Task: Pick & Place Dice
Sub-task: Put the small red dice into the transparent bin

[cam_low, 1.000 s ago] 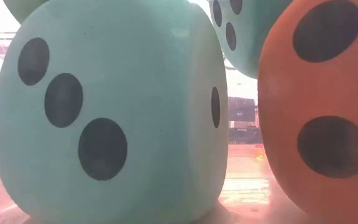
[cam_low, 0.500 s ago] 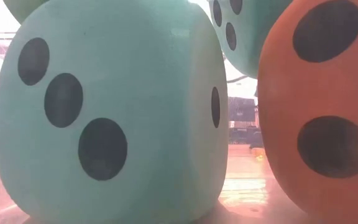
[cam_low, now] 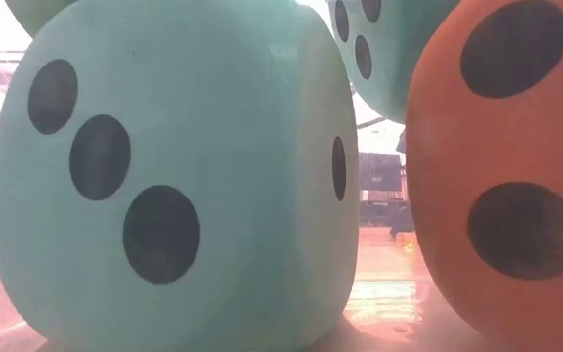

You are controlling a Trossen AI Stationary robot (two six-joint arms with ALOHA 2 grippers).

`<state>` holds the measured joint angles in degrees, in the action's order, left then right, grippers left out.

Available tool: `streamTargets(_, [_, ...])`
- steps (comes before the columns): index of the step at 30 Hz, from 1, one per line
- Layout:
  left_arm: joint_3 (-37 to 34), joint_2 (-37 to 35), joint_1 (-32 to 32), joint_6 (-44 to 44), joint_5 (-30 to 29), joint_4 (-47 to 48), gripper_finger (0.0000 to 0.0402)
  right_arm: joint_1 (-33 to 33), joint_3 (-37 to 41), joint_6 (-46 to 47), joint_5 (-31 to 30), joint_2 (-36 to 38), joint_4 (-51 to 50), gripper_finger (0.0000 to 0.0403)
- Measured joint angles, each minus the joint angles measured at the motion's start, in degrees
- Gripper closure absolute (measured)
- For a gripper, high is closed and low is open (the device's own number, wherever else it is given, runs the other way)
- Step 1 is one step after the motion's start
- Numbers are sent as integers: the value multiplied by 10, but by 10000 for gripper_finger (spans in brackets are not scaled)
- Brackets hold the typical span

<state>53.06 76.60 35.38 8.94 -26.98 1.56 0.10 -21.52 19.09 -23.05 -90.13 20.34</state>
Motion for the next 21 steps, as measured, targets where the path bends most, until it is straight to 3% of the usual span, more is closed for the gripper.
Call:
streamTargets(6, [0,0,0,0,0,0,246,0,0,0,3,0,-2,355])
streamTargets(21, [0,0,0,0,0,0,243,0,1,0,5,0,-2,351])
